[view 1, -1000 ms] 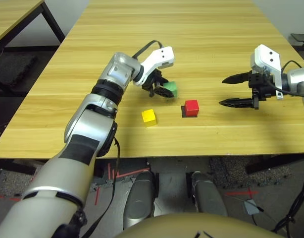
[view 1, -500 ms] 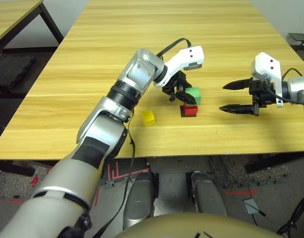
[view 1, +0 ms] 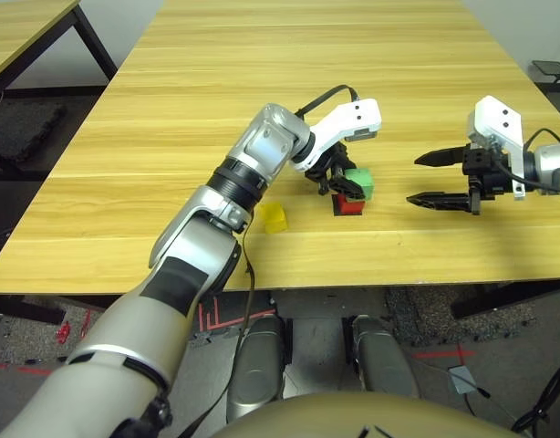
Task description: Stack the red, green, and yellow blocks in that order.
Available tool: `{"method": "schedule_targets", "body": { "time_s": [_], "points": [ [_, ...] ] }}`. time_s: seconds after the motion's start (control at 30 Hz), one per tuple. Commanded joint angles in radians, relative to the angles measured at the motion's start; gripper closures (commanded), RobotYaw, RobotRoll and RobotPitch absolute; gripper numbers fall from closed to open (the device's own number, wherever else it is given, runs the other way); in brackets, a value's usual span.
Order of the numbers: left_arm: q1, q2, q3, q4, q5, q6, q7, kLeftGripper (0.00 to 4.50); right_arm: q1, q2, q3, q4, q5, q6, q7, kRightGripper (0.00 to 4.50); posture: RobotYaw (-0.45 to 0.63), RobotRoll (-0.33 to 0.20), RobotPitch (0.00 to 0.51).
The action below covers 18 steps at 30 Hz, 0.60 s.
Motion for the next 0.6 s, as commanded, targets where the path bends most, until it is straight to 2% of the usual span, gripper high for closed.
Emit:
{"method": "schedule_targets", "body": {
  "time_s": [0.03, 0.6],
  "points": [
    [0.006, -0.001, -0.005, 0.006, 0.0, -0.015, 0.008, 2.4, 0.013, -0.011, -0.004, -0.019, 0.013, 0.011, -0.008, 0.0, 0.0, -0.008, 0.089],
    [0.011, -0.003, -0.001, 0.011, -0.004, -0.017, 0.034, 2.4, 0.019, -0.014, -0.002, -0.036, 0.023, 0.032, -0.007, 0.0, 0.01, -0.011, 0.09]
  ]
}}
